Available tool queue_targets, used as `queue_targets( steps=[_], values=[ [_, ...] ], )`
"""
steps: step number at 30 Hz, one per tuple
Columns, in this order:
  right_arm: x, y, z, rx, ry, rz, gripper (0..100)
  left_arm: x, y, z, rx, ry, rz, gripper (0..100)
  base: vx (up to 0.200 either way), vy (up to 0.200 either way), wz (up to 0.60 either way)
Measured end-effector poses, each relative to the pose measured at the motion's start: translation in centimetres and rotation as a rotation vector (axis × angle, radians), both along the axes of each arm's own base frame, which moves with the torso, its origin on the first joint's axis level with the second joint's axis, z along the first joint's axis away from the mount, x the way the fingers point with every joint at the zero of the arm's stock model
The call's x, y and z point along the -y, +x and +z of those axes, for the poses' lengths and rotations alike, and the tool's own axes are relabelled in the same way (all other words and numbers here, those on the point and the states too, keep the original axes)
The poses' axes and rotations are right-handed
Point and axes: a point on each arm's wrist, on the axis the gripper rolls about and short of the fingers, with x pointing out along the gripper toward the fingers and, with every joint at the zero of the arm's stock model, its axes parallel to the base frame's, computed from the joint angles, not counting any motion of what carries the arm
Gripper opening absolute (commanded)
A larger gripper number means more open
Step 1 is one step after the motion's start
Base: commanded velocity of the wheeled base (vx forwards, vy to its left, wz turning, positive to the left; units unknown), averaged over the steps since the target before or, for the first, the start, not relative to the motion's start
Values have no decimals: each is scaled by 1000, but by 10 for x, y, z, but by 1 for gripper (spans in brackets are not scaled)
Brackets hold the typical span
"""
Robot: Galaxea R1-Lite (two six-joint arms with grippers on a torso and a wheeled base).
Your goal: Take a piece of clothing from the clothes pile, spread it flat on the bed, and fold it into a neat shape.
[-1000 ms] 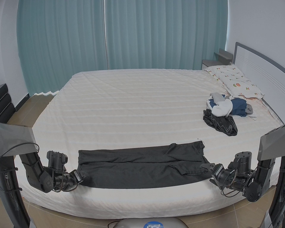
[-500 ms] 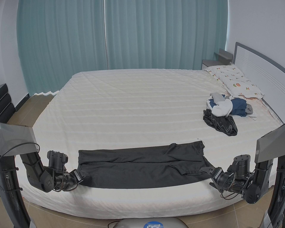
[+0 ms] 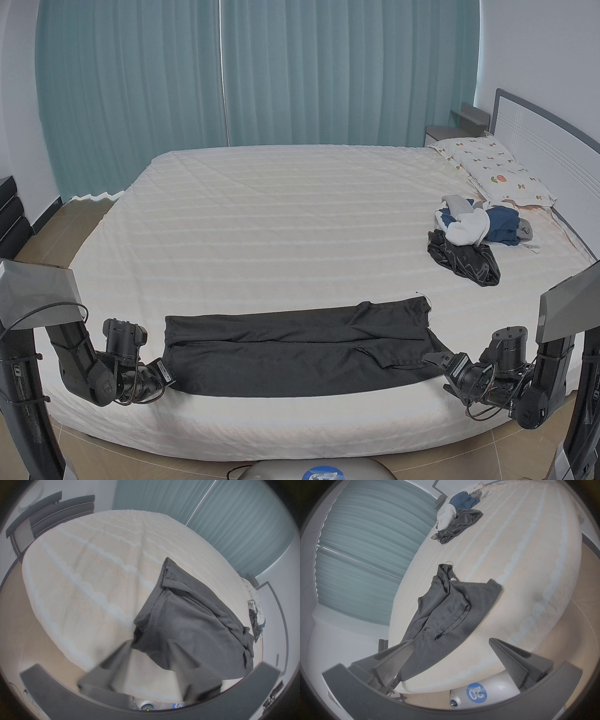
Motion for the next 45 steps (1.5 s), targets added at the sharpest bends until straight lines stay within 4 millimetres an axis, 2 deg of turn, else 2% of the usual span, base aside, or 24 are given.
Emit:
queue_targets(
  steps=[10,16,21,22,29,45],
  values=[
    [4,3,-14,-16,-103,-63,100,-2,-4,-3,-20,49,35,0,0,0,0],
    [5,14,-24,-18,-118,-94,100,-3,-5,-3,-26,57,42,0,0,0,0],
    [7,32,-32,10,-123,-132,100,-4,-5,-3,-28,58,46,0,0,0,0],
    [7,34,-33,15,-125,-137,0,-4,-5,-3,-28,59,47,0,0,0,0],
    [8,46,-42,33,-151,-172,0,-6,-5,-4,-29,61,48,0,0,0,0],
    [2,24,-35,51,-207,-170,0,-19,-12,2,-91,104,37,0,0,0,0]
  ],
)
